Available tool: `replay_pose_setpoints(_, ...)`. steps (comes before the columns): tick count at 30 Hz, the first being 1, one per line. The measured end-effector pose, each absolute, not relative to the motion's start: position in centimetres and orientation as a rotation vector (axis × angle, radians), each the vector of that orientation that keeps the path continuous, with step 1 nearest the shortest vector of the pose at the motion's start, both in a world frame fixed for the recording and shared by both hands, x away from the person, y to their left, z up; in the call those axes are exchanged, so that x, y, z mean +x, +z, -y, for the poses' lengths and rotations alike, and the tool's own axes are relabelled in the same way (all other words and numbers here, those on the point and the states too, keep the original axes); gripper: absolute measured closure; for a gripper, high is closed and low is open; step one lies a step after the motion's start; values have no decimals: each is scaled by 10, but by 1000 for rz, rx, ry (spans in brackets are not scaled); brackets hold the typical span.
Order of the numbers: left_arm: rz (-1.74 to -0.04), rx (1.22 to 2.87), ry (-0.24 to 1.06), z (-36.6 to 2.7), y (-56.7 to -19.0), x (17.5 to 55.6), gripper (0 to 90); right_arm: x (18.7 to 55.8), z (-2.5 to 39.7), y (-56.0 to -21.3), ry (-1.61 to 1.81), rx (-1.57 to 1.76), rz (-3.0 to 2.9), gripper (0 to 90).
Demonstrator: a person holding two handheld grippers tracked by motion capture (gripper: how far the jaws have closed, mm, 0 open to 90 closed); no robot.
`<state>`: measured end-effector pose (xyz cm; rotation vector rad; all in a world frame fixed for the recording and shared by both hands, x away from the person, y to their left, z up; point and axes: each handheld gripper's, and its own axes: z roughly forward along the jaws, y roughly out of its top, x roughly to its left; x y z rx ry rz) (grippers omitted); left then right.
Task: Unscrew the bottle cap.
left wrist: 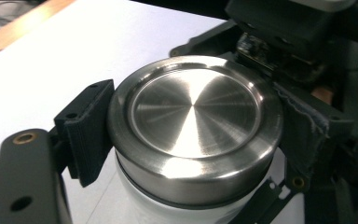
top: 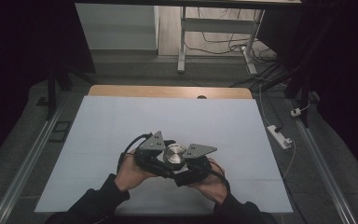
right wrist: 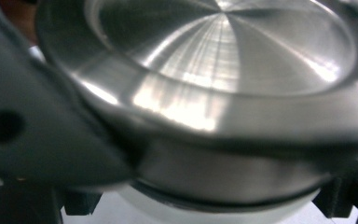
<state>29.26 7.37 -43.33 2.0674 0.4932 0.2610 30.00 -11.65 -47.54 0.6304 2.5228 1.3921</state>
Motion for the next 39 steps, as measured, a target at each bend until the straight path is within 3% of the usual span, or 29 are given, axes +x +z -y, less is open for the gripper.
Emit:
replay_pose_setpoints(4, -562, 2055, 323, -67, -435, 288, 191, 300, 116, -476, 1368, 678, -2485, 154)
replay_pose_setpoints(8, -566, 2037, 266, -68, -434, 291, 182, 300, 117, -477, 1369, 688, -2475, 154)
replay_pose_setpoints(11, -508, 2021, 187, -76, -427, 297, 58, 301, 119, -476, 1395, 677, -2484, 154)
replay_pose_setpoints(14, -406, 2030, 102, -90, -421, 304, 25, 301, 120, -474, 1422, 635, -2514, 154)
replay_pose_setpoints(19, -175, 2070, -52, -111, -420, 312, 73, 298, 116, -474, 1466, 480, -2630, 154)
replay_pose_setpoints(26, -23, 2137, -108, -105, -428, 308, 148, 285, 104, -476, 1459, 293, -2712, 154)
replay_pose_setpoints(27, -11, 2133, -89, -104, -428, 307, 189, 284, 104, -476, 1460, 286, -2713, 154)
replay_pose_setpoints(31, -99, 2135, 3, -98, -428, 304, 200, 287, 106, -476, 1457, 331, -2690, 154)
replay_pose_setpoints(39, -416, 2032, 207, -79, -430, 294, 202, 297, 115, -474, 1428, 572, -2564, 154)
